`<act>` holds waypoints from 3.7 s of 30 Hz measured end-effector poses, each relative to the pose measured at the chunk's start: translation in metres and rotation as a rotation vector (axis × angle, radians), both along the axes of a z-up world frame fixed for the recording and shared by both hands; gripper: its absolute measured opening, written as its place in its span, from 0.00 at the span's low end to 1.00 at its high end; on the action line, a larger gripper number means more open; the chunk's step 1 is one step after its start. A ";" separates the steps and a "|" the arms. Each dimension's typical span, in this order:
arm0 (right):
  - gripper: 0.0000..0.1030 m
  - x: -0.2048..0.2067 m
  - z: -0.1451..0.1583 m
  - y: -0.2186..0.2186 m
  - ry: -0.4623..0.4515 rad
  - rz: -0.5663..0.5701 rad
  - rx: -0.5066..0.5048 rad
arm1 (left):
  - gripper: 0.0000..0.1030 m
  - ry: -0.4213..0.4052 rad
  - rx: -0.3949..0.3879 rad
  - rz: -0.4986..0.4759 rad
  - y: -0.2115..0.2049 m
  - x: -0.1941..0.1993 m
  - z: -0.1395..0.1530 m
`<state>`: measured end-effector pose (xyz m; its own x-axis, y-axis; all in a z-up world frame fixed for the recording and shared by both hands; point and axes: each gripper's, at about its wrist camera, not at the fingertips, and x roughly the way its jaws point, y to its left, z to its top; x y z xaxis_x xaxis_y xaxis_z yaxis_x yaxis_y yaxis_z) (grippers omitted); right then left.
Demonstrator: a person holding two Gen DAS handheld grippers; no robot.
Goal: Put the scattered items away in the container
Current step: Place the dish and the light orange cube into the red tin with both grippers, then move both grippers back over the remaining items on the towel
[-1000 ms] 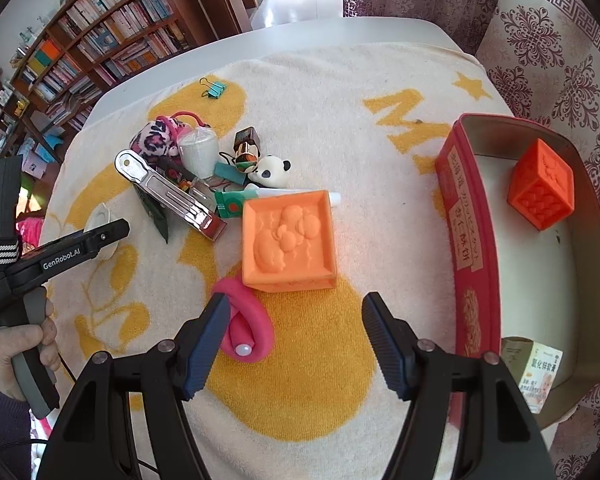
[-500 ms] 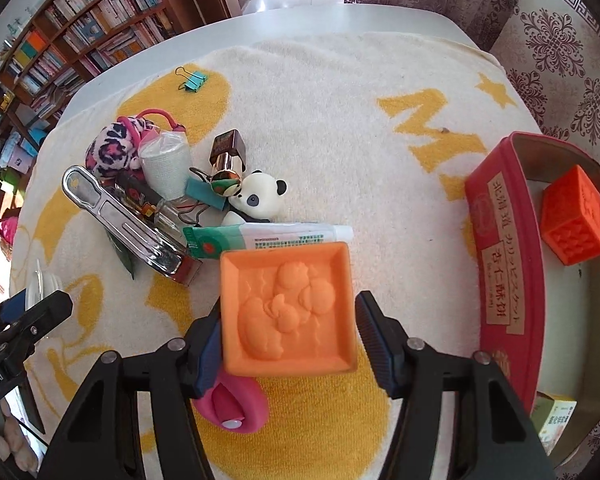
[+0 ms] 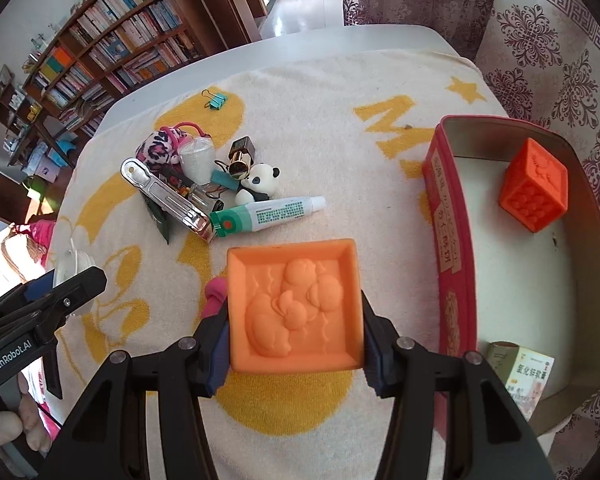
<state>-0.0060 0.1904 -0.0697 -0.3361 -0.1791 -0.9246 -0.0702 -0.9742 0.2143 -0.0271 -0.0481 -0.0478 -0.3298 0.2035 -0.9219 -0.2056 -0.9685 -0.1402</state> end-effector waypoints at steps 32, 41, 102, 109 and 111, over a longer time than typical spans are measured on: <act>0.56 0.085 0.058 0.202 0.147 -0.246 0.005 | 0.66 0.111 0.034 -0.263 0.215 0.062 0.056; 0.57 0.074 0.066 0.213 0.178 -0.228 0.017 | 0.76 0.072 0.152 -0.302 0.259 0.042 0.065; 0.68 0.057 0.026 0.026 0.061 0.034 -0.012 | 0.79 -0.072 0.009 0.136 0.008 0.059 0.003; 0.68 0.047 0.015 -0.004 0.034 0.076 -0.004 | 0.79 -0.091 0.017 0.164 -0.017 0.051 -0.003; 0.68 0.044 0.011 -0.012 0.025 0.088 -0.001 | 0.79 -0.100 0.021 0.175 -0.024 0.048 -0.006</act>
<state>0.0375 0.1784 -0.0584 -0.3421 -0.2098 -0.9160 0.0210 -0.9762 0.2157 0.0209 -0.0726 -0.0536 -0.2688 0.1704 -0.9480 -0.0186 -0.9850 -0.1718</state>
